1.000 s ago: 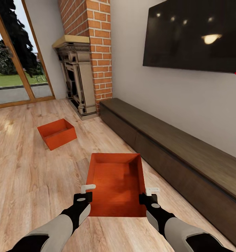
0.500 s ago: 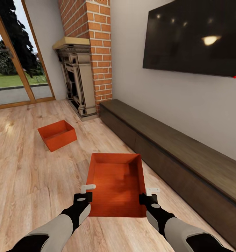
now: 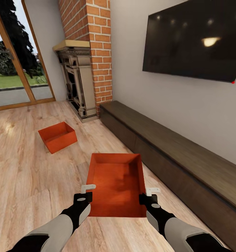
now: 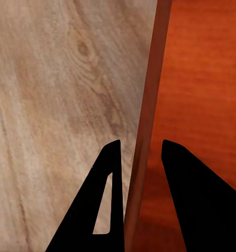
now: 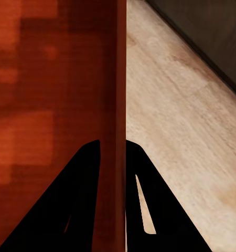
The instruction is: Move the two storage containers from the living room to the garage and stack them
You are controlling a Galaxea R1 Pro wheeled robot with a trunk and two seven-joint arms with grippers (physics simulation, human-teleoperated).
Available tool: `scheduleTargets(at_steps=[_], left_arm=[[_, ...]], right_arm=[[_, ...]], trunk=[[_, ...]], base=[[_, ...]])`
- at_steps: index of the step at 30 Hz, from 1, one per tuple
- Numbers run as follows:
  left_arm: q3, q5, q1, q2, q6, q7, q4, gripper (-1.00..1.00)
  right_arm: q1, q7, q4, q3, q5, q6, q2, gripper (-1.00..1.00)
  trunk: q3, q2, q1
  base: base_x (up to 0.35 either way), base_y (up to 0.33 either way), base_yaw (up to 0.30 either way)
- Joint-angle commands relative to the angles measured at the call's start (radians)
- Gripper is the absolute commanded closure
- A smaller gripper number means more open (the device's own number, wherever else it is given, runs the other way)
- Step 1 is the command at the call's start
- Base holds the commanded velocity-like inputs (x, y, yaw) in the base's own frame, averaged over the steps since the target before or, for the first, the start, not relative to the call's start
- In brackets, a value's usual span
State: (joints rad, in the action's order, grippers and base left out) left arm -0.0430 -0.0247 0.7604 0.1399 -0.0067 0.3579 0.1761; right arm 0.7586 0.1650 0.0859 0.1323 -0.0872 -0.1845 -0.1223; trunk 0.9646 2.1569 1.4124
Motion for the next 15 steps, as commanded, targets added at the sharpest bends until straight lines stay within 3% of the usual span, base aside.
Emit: scheduleTargets(at_steps=[1, 15], left_arm=[[-0.018, -0.017, 0.000, 0.000, -0.001, 0.005, 0.002, 1.00], [-0.018, -0.018, 0.000, 0.000, -0.001, 0.006, 0.003, 1.00]], right_arm=[[0.001, 0.034, -0.002, -0.028, -0.016, -0.006, 0.009, 1.00], [0.001, 0.034, -0.002, -0.028, -0.014, -0.006, 0.010, 1.00]], trunk=[[-0.002, -0.007, -0.004], [-0.046, -0.105, -0.058]], base=[[0.000, 0.000, 0.000], [0.000, 0.000, 0.000]])
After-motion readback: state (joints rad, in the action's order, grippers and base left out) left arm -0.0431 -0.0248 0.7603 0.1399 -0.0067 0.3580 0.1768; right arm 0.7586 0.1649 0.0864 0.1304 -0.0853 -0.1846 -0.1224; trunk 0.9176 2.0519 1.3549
